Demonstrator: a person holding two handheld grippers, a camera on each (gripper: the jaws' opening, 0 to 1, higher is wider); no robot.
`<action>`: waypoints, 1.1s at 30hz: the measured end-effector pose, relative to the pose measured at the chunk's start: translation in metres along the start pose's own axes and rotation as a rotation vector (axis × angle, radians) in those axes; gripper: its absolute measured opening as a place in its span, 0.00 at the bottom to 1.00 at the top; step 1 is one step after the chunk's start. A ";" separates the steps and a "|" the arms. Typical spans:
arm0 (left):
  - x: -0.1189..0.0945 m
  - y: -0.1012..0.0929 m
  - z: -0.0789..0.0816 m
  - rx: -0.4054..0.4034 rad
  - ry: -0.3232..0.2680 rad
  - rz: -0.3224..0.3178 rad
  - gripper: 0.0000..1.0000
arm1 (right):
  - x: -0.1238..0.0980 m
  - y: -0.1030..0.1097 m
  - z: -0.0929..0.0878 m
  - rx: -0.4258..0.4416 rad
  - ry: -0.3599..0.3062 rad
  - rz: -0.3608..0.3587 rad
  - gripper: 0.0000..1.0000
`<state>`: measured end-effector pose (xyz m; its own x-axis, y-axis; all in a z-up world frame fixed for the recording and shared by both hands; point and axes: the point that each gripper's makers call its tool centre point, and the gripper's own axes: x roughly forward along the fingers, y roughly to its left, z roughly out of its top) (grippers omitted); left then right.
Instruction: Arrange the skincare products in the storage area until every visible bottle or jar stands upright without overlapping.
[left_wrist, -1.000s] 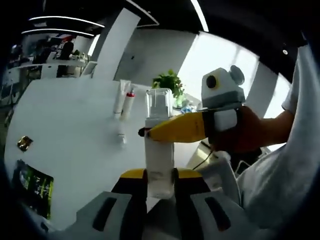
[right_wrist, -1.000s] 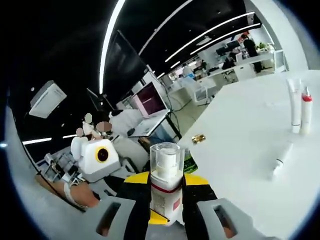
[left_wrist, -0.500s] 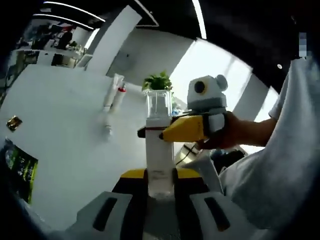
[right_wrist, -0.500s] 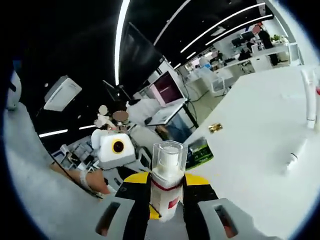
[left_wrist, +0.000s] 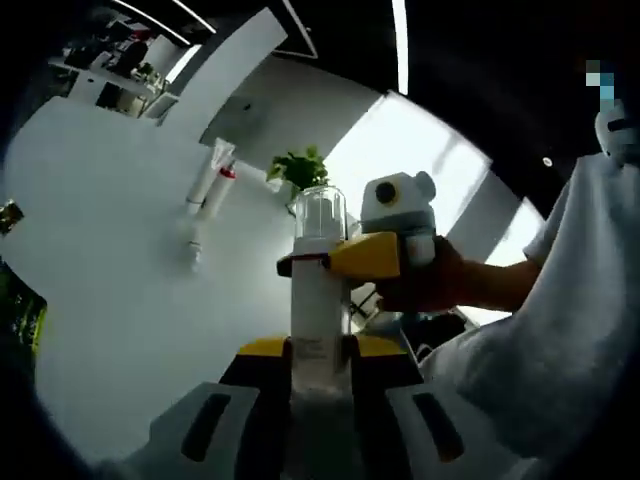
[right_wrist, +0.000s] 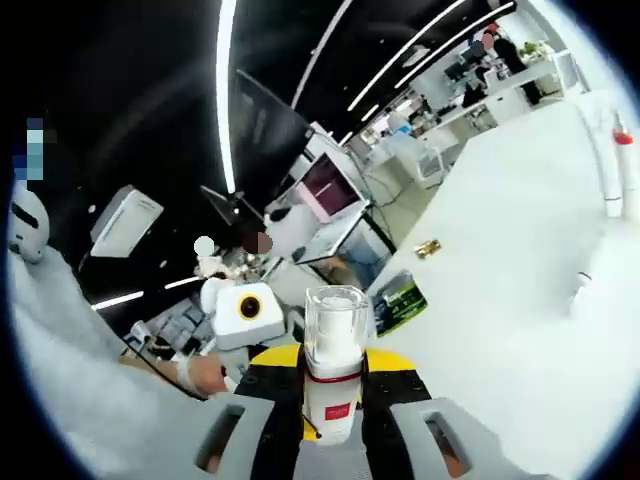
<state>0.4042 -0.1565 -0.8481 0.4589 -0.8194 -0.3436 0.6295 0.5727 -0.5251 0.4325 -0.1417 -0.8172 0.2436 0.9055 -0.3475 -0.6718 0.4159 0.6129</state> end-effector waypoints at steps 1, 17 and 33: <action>0.002 0.003 0.000 0.024 0.014 0.027 0.19 | 0.002 -0.003 0.000 0.002 -0.011 -0.043 0.14; 0.003 0.007 0.000 0.104 0.054 0.119 0.17 | 0.005 -0.011 0.003 0.060 -0.023 -0.165 0.15; -0.014 -0.043 0.020 -0.063 -0.085 -0.291 0.17 | -0.016 0.047 0.016 -0.080 0.038 0.304 0.17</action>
<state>0.3837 -0.1693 -0.8049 0.3175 -0.9422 -0.1069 0.7035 0.3097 -0.6396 0.4083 -0.1353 -0.7712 -0.0028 0.9829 -0.1841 -0.7633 0.1168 0.6354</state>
